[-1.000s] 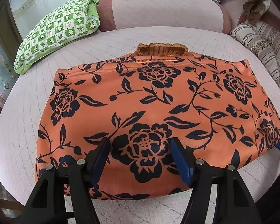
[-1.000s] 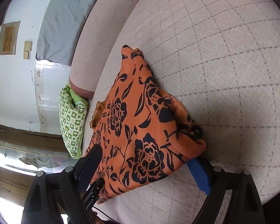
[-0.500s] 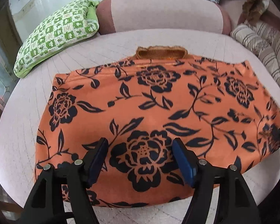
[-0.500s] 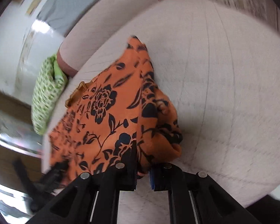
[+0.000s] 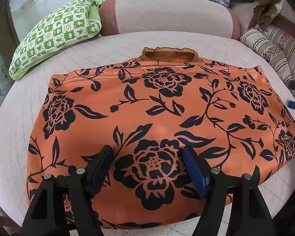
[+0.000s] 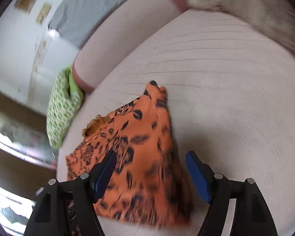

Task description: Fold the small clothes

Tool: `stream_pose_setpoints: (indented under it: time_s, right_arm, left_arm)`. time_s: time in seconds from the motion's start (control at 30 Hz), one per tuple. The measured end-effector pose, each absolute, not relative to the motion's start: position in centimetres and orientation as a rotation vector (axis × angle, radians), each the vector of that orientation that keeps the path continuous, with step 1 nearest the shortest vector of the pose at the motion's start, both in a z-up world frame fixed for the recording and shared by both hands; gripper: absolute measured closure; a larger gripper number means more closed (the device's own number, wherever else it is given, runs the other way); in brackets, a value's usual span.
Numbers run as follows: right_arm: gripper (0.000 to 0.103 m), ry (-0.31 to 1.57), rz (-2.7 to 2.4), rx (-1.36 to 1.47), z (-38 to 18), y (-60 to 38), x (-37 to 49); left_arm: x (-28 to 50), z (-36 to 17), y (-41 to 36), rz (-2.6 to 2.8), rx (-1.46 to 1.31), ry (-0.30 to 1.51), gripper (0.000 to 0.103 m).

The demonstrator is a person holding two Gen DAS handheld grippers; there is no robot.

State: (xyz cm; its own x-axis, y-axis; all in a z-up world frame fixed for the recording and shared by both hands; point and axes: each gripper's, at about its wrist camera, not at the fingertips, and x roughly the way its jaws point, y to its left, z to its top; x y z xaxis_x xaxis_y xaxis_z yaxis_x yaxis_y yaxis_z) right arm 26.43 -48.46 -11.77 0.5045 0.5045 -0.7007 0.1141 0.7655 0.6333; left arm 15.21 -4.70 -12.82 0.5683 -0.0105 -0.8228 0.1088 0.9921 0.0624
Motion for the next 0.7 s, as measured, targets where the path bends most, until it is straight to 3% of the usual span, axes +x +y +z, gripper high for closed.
stream_pose_setpoints:
  time_s: [0.13, 0.17, 0.2, 0.23, 0.47, 0.53, 0.6, 0.67, 0.7]
  right_arm:
    - [0.029, 1.147, 0.336, 0.640, -15.2, -46.6, 32.6]
    - [0.036, 1.160, 0.349, 0.621, -15.7, -46.1, 33.5]
    - [0.049, 1.151, 0.358, 0.601, -15.7, -45.7, 33.7]
    - [0.079, 1.169, 0.368, 0.556, -15.5, -44.9, 33.9]
    - [0.090, 0.996, 0.203, 0.106, -10.2, -40.5, 31.2]
    - [0.085, 1.113, 0.203, 0.120, -13.8, -40.4, 32.2]
    - [0.071, 1.083, 0.192, 0.273, -13.7, -42.8, 32.1]
    - [0.025, 1.072, 0.158, 0.323, -12.7, -43.9, 31.6]
    - [0.025, 1.050, 0.126, 0.312, -11.9, -44.1, 31.1]
  left_arm:
    - [15.2, -12.9, -4.6, -0.074, 0.111, 0.957, 0.028]
    - [15.2, -12.9, -4.6, -0.075, 0.111, 0.957, 0.028]
    - [15.2, -12.9, -4.6, -0.076, 0.110, 0.955, 0.027]
    - [15.3, -12.9, -4.5, -0.077, 0.110, 0.955, 0.027]
    - [15.2, -13.2, -4.7, -0.072, 0.115, 0.938, 0.025]
    - [15.5, -13.1, -4.7, -0.066, 0.112, 0.951, 0.025]
    - [15.5, -12.8, -4.4, -0.077, 0.102, 0.962, 0.025]
    - [15.5, -12.3, -3.7, -0.092, 0.066, 0.973, 0.025]
    - [15.4, -12.0, -3.4, -0.090, 0.051, 0.967, 0.025]
